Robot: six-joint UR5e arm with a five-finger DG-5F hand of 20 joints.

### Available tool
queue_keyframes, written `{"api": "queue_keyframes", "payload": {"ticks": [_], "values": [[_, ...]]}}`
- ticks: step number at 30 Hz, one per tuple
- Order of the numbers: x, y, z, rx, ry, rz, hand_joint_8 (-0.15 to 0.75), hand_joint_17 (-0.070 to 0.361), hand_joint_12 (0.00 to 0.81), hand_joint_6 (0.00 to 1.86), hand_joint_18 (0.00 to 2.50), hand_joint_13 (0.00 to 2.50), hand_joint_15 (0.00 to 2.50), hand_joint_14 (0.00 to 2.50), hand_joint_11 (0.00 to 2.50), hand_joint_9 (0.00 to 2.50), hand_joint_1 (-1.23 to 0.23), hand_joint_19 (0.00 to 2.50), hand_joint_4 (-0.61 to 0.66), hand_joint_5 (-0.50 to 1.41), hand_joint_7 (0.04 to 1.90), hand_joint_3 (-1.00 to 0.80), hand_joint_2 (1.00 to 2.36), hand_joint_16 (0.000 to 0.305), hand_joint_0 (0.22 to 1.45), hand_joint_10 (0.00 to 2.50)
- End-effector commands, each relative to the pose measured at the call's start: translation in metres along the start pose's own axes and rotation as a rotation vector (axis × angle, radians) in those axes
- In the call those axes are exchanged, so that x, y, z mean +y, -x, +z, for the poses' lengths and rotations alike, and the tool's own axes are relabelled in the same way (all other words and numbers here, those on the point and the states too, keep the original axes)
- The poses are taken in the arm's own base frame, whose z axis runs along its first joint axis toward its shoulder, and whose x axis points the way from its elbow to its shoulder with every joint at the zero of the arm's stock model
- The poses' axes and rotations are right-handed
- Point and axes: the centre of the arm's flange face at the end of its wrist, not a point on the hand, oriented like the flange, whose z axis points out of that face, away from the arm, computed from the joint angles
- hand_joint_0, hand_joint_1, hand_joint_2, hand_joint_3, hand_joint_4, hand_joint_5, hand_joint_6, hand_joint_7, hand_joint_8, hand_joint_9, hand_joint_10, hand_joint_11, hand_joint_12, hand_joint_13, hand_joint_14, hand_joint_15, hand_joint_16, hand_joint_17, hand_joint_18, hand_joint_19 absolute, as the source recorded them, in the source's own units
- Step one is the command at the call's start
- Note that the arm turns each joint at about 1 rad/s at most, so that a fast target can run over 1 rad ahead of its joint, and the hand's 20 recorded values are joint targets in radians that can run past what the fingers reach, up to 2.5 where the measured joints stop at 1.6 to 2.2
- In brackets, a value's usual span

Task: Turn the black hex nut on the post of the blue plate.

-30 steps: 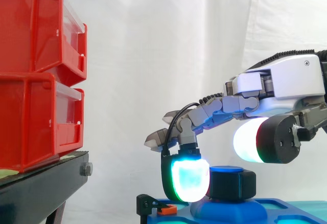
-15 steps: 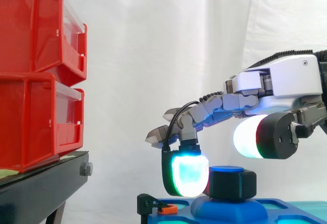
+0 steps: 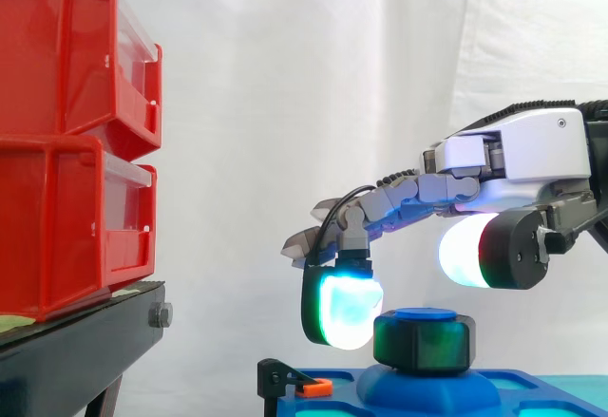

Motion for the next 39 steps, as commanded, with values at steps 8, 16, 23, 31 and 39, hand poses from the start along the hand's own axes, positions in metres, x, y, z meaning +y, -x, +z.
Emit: {"api": "queue_keyframes", "payload": {"ticks": [8,16,23,31,39], "values": [[-0.010,0.002,-0.004,-0.021,0.007,-0.006,0.218,0.114,0.348,0.52,0.02,0.29,0.03,0.00,0.00,0.21,-0.26,0.00,0.18,-0.19,1.17,-0.50,1.00,0.051,0.46,0.00],[-0.015,0.002,-0.006,-0.024,0.009,-0.006,0.218,0.114,0.348,0.51,0.03,0.29,0.04,0.00,0.00,0.21,-0.26,0.00,0.18,-0.19,1.18,-0.50,1.00,0.051,0.46,0.00],[-0.007,0.006,0.000,-0.037,0.009,-0.008,0.219,0.116,0.350,0.50,0.02,0.29,0.04,0.00,0.00,0.20,-0.26,0.00,0.19,-0.20,1.08,-0.50,1.00,0.051,0.46,0.00],[0.008,0.023,0.012,-0.050,0.013,-0.002,0.219,0.116,0.352,0.50,0.02,0.28,0.04,0.00,0.00,0.20,-0.25,0.00,0.19,-0.21,1.02,-0.50,1.00,0.051,0.45,0.00],[0.035,0.023,0.026,-0.050,0.000,0.001,0.221,0.117,0.353,0.50,0.01,0.28,0.04,0.00,0.00,0.20,-0.24,0.00,0.19,-0.21,0.98,-0.50,1.00,0.052,0.45,0.00]]}}
